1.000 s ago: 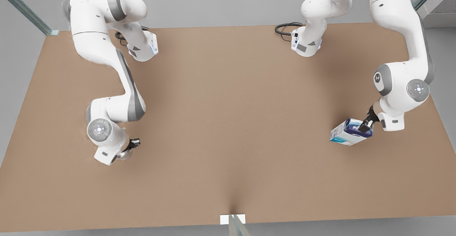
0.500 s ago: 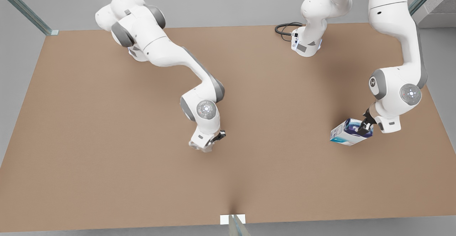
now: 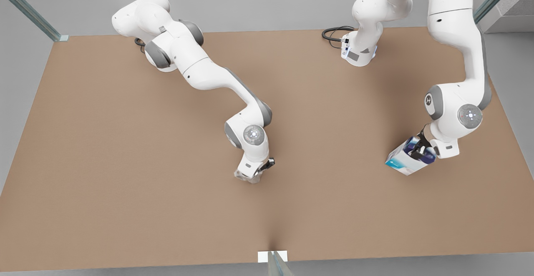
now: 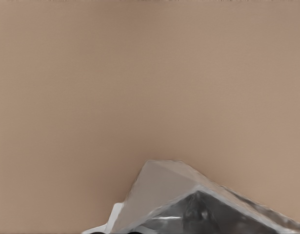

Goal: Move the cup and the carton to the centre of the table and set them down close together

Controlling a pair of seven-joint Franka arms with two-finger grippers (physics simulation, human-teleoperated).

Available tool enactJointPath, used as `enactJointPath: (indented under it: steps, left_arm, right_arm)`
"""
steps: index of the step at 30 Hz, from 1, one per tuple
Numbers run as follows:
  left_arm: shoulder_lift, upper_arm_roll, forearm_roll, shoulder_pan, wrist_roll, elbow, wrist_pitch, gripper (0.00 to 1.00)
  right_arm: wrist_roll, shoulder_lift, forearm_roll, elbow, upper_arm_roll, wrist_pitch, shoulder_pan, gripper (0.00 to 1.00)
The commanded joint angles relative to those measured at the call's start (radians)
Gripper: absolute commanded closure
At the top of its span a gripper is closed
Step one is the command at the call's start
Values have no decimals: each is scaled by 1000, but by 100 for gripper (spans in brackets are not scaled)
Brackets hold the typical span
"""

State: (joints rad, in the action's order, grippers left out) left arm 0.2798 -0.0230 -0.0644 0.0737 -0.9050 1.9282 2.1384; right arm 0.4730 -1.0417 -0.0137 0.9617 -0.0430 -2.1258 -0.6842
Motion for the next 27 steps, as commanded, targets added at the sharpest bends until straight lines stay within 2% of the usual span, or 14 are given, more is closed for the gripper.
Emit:
enactJointPath:
  steps: [1,2,3,4,7,8,23,27]
  left_arm:
    - [1,0,5,0,0,0,0,0]
    - [1,0,5,0,0,0,0,0]
    - [2,0,5,0,2,0,0,0]
    - [10,0,5,0,2,0,2,0]
    - [32,0,32,-2,2,0,2,0]
    - [38,0,32,-3,2,0,2,0]
    - [56,0,52,-9,3,-3,2,0]
    - [64,0,52,-9,8,-5,17,0]
  right_arm:
    - [3,-1,-5,0,2,1,0,70]
    - [6,-8,-5,0,2,1,0,68]
    - [7,-9,-5,0,2,-11,0,59]
    - [7,-14,-5,0,2,-13,0,44]
    - [3,-24,-5,0,2,-36,2,20]
    - [-7,-24,-5,0,2,-37,2,0]
    - [-45,-24,-5,-5,3,-51,8,0]
    - [-45,-11,12,-8,9,-2,12,0]
